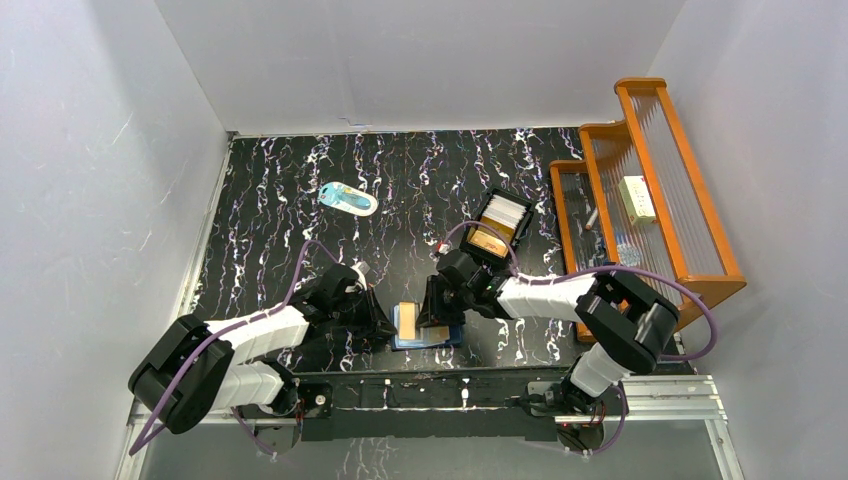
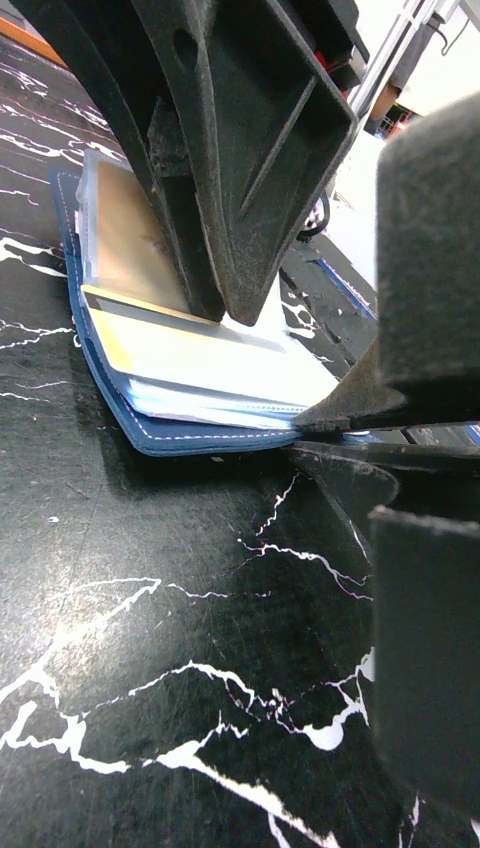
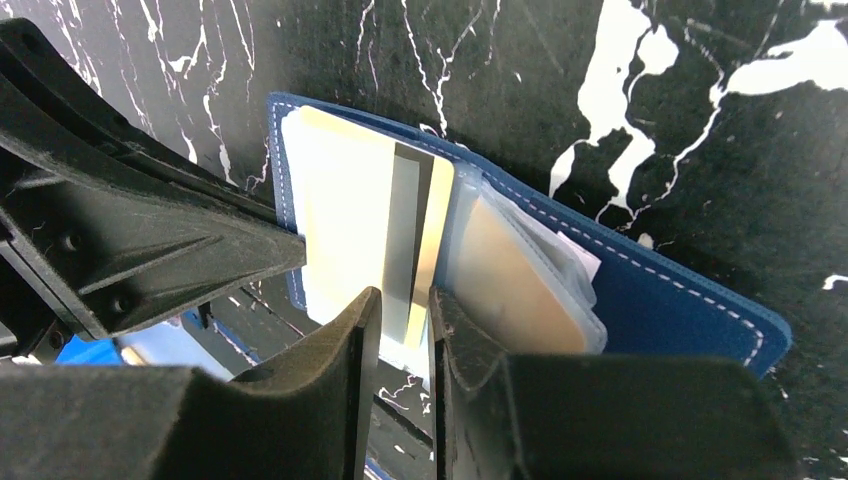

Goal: Put the credit cards into the card holder
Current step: Insert the credit card into the card holder.

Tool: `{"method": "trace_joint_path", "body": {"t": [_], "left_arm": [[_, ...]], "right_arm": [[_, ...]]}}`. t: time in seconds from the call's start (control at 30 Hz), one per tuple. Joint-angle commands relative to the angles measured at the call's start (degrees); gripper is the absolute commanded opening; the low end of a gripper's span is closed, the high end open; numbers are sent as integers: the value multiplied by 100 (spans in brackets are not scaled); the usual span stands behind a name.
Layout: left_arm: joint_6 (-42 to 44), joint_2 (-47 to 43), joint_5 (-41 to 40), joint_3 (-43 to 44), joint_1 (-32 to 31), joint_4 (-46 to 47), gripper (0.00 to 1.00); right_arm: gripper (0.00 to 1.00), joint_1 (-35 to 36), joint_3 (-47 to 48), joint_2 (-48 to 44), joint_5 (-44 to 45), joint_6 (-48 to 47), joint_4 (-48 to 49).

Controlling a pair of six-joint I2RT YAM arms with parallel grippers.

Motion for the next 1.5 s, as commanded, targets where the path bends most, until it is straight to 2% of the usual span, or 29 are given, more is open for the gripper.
{"method": "trace_joint_path", "body": {"t": [0.0, 0.23, 0.47, 0.67, 0.83, 1.13, 1.33, 1.47], "left_arm": [[65, -63, 150, 33, -24, -19, 0], [94, -34, 162, 42, -25, -19, 0], [126, -72, 154, 40, -25, -49, 0], [188, -104, 103, 43, -26, -112, 0], [191, -157, 69, 37, -25, -138, 0], [181, -129, 56, 57, -30, -129, 0], [173, -157, 48, 34, -25, -133, 0], [173, -164, 39, 24, -25, -127, 0]], "right_arm": [[33, 65, 425, 20, 324, -372, -292], [41, 62, 636, 77, 577, -672, -492], [39, 58, 902, 68, 666, -833, -1001], [42, -75, 1170, -269, 1005, -1068, -1533], [44, -375, 1268, -141, 781, -1389, -1061], [52, -461, 1987, 908, 94, -1703, -446], [51, -461, 2164, 1425, -343, -1709, -247], [47, -460, 2148, 1515, -745, -1712, -75]]}}
